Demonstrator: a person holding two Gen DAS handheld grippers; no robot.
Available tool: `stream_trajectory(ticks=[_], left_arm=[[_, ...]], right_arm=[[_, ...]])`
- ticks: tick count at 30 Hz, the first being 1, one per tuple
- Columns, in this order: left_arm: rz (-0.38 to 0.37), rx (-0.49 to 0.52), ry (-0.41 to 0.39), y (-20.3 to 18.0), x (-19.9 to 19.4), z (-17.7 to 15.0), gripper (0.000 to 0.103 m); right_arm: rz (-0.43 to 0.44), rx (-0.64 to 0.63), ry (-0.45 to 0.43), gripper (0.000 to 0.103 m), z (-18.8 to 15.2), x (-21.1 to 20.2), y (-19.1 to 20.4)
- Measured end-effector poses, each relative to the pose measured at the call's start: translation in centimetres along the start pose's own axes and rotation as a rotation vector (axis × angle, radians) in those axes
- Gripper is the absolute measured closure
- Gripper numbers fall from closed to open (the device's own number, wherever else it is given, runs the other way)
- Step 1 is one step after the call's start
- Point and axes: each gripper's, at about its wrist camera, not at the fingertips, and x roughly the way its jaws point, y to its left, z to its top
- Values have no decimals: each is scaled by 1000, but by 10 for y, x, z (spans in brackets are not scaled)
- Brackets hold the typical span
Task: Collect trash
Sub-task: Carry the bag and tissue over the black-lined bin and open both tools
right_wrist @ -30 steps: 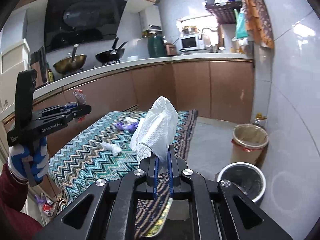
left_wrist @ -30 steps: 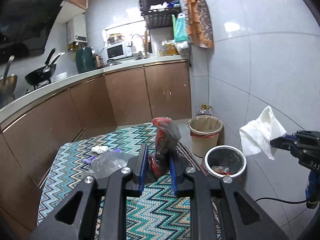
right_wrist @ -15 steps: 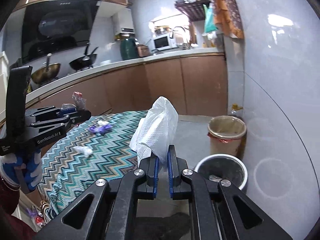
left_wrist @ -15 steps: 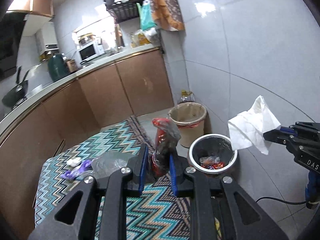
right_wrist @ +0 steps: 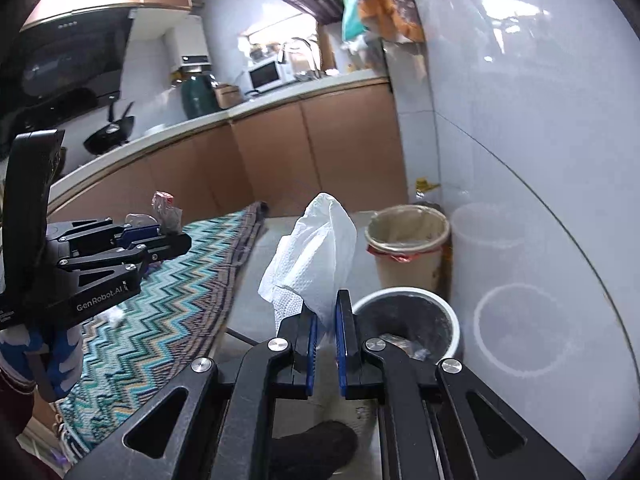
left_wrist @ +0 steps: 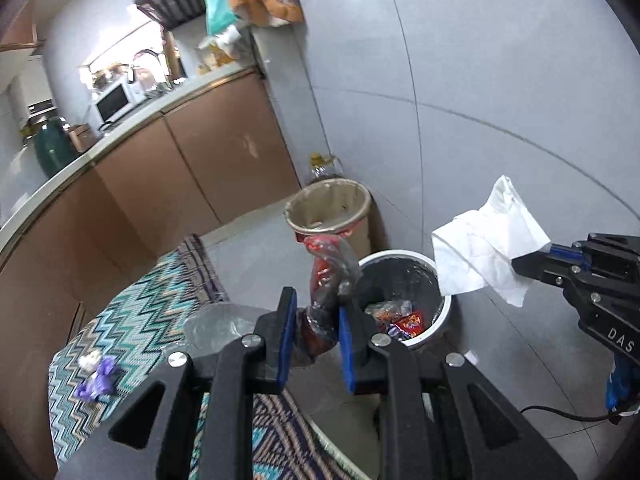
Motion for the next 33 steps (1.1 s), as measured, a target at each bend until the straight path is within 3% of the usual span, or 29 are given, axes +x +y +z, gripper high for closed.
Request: stream_trajectory(ticks=[10, 19, 29, 33], left_arm=[[-60, 51, 125, -22, 99, 21, 84], [-141, 5, 280, -32, 190, 25, 81], [-190, -67, 370, -34, 259, 26, 80], [-205, -97, 393, -30, 270, 25, 70]], right_arm=[[-71, 58, 63, 95, 3, 58, -32], [-129, 95, 152, 94, -4, 122, -58], [-187, 149, 255, 91, -17, 193, -94], [-211, 153, 288, 70, -20, 211, -102]])
